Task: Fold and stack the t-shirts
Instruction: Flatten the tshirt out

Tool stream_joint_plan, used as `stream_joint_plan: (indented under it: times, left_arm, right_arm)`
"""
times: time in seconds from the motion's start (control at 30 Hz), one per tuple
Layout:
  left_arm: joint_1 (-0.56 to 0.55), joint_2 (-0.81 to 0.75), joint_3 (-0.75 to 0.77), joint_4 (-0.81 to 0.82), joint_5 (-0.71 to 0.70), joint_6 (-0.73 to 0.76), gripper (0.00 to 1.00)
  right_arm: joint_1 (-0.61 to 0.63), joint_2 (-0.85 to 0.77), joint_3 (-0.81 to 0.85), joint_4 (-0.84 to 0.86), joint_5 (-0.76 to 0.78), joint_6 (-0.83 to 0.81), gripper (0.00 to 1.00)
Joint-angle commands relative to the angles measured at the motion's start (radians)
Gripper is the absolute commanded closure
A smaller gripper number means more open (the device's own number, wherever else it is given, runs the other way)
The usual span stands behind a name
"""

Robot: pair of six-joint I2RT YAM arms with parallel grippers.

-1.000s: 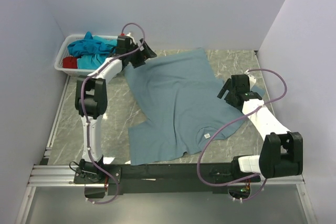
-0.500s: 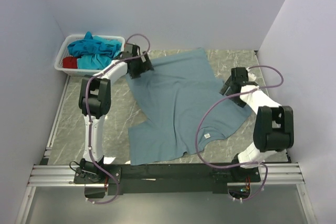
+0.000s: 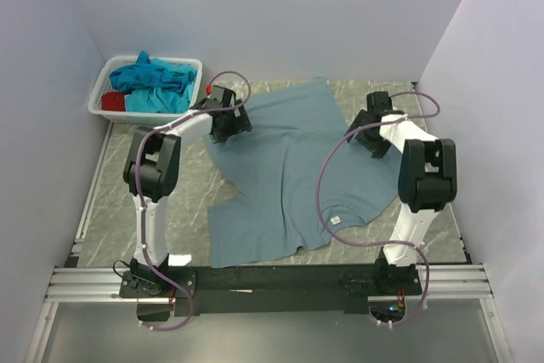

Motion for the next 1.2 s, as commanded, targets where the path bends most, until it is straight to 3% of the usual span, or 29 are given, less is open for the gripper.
stream_joint_plan:
  times: [0.0,0.17,0.33,0.47,0.57,0.67,0.73,0.83,0.9,0.97,1.07,1.17]
  left_arm:
    - [-0.009,-0.06,-0.13,-0.063,-0.008,-0.055,0.01]
    - [-0.047,-0.169,-0.348,0.029,0.089,-0.117,0.01]
    - [-0.133,-0.278,-0.555,0.045,0.061,-0.224,0.0]
    - [-0.301,-0.365,-0.641,0.002,0.023,-0.331,0.01]
    - [-0.426,-0.425,-0.67,0.002,-0.037,-0.404,0.0]
    - [-0.483,-0.497,-0.634,-0.058,-0.163,-0.454,0.01]
    - [-0.497,-0.534,-0.586,-0.113,-0.296,-0.459,0.01]
    - [-0.497,-0.582,-0.499,-0.125,-0.408,-0.347,0.01]
    - [-0.497,-0.573,-0.404,-0.164,-0.527,-0.283,0.01]
    - [-0.478,-0.544,-0.356,-0.144,-0.536,-0.167,0.0]
    - [-0.385,-0.482,-0.249,-0.103,-0.349,-0.05,0.0]
    - [-0.276,-0.448,-0.199,-0.014,-0.162,0.001,0.01]
  right_arm:
    - [-0.003,0.071,0.114,-0.064,-0.065,-0.044,0.02]
    - [-0.003,0.174,0.226,-0.096,-0.169,-0.075,0.02]
    - [-0.003,0.3,0.39,-0.13,-0.301,-0.118,0.02]
    - [0.029,0.404,0.557,-0.164,-0.352,-0.15,0.02]
    - [0.087,0.494,0.739,-0.225,-0.353,-0.196,0.02]
    - [0.134,0.579,0.954,-0.288,-0.361,-0.23,0.02]
    - [0.149,0.561,0.97,-0.264,-0.359,-0.242,0.02]
    - [0.151,0.453,0.9,-0.184,-0.356,-0.227,0.02]
    - [0.151,0.334,0.799,-0.134,-0.306,-0.223,0.02]
    - [0.151,0.192,0.638,-0.087,-0.275,-0.222,0.01]
    - [0.151,0.008,0.463,-0.021,-0.212,-0.207,0.01]
    - [0.151,-0.167,0.178,0.022,-0.149,-0.17,0.0]
